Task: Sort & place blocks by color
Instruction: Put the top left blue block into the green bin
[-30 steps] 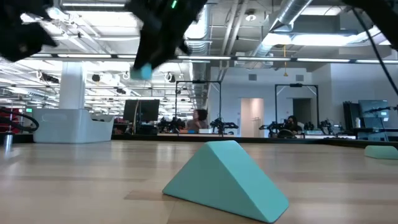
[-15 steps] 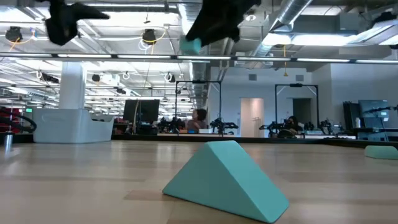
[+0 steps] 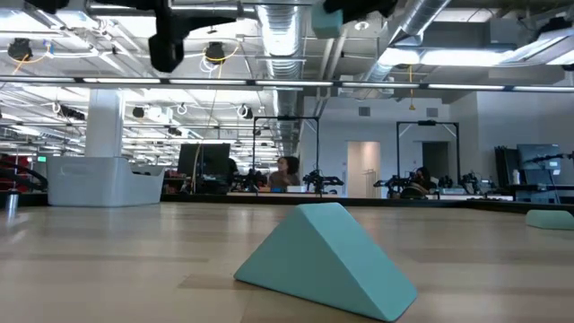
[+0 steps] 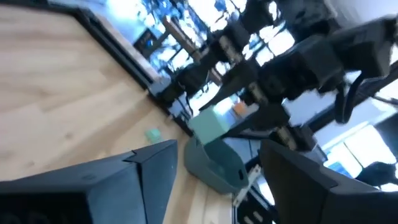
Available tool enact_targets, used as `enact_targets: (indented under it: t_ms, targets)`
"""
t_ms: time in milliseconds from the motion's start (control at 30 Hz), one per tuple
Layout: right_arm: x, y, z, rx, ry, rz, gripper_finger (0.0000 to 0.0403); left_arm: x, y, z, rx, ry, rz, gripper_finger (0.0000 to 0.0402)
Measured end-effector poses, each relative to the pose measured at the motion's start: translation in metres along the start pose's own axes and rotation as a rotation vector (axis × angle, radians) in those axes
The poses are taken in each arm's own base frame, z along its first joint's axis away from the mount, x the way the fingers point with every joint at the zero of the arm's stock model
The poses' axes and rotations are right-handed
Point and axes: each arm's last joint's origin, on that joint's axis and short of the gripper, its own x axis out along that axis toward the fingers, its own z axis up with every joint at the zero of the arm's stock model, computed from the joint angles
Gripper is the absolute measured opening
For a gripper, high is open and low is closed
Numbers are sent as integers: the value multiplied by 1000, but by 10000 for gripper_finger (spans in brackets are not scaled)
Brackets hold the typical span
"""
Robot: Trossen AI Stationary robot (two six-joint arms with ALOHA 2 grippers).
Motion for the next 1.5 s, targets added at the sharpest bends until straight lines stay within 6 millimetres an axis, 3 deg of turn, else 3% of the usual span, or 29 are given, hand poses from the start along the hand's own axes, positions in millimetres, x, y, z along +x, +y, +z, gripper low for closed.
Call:
enact_targets:
  t_ms: [200,400,700,833,967,1267,1500]
  targets:
    - [-19,12,-20,20,135,5,124,19,2,-9,-7,81,-2,239]
    - [-49,22,-44,44,283,-14,124,29,5,-16,3,100,26,238]
    - [-90,32,-57,147,229,-42,124,36,4,-2,-30,3,-4,238]
    - [-92,39,-45,145,96,20,124,49,-1,2,-62,-27,-124,238]
    - [-88,39,-38,76,47,40,124,77,-18,7,-58,24,-262,240]
    - [-81,36,-31,9,7,20,124,142,-34,8,-39,178,-367,270]
    - [-80,34,-30,-68,-19,-38,124,165,-30,9,-101,269,-373,291]
